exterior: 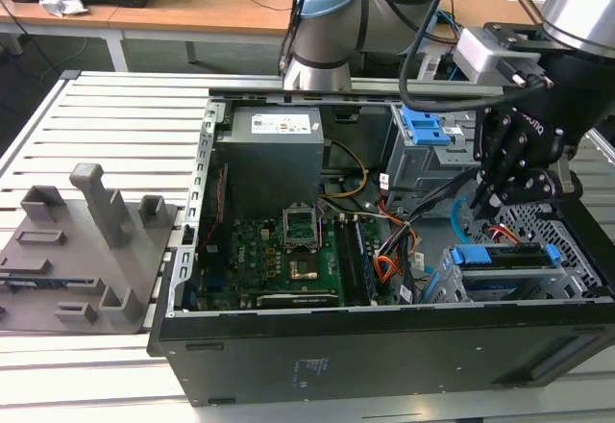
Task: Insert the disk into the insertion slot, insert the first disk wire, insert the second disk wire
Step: 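Insert the second disk wire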
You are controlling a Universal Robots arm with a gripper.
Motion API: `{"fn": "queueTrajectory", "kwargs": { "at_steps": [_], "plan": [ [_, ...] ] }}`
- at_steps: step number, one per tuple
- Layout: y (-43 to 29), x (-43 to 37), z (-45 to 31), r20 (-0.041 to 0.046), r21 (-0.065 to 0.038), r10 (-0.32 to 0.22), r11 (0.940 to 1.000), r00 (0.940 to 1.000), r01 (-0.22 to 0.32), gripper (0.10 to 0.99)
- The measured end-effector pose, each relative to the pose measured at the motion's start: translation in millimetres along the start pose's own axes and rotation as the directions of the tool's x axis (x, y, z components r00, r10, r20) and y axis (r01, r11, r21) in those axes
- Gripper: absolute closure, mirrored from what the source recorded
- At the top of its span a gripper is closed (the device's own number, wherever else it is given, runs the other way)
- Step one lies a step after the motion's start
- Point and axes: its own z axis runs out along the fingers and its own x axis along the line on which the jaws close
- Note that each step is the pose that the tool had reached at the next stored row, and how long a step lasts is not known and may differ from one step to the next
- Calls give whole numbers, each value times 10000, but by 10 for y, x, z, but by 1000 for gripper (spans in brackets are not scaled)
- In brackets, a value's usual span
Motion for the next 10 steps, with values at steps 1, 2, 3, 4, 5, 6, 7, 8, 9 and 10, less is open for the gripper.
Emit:
{"fn": "queueTrajectory", "kwargs": {
  "at_steps": [1,2,3,4,5,6,7,8,9,10],
  "plan": [
    [4,84,3,0,0,-1,10000,10000,1,922],
    [7,147,7,0,0,-1,10000,10000,1,922],
    [-10,223,24,1,-5,-2,10000,10000,2,922],
    [-55,245,40,0,-16,-2,10000,10000,2,922],
    [-94,252,55,2,-26,-2,10000,10000,2,922],
    [-115,255,68,4,-31,-2,10000,10000,2,922],
    [-150,258,93,3,-42,-3,10000,10000,3,922],
    [-164,259,104,6,-47,1,10000,10000,-1,922],
    [-177,260,112,8,-50,6,10000,10000,-6,922],
    [-224,262,134,15,-62,21,10000,10000,-21,922]
  ]
}}
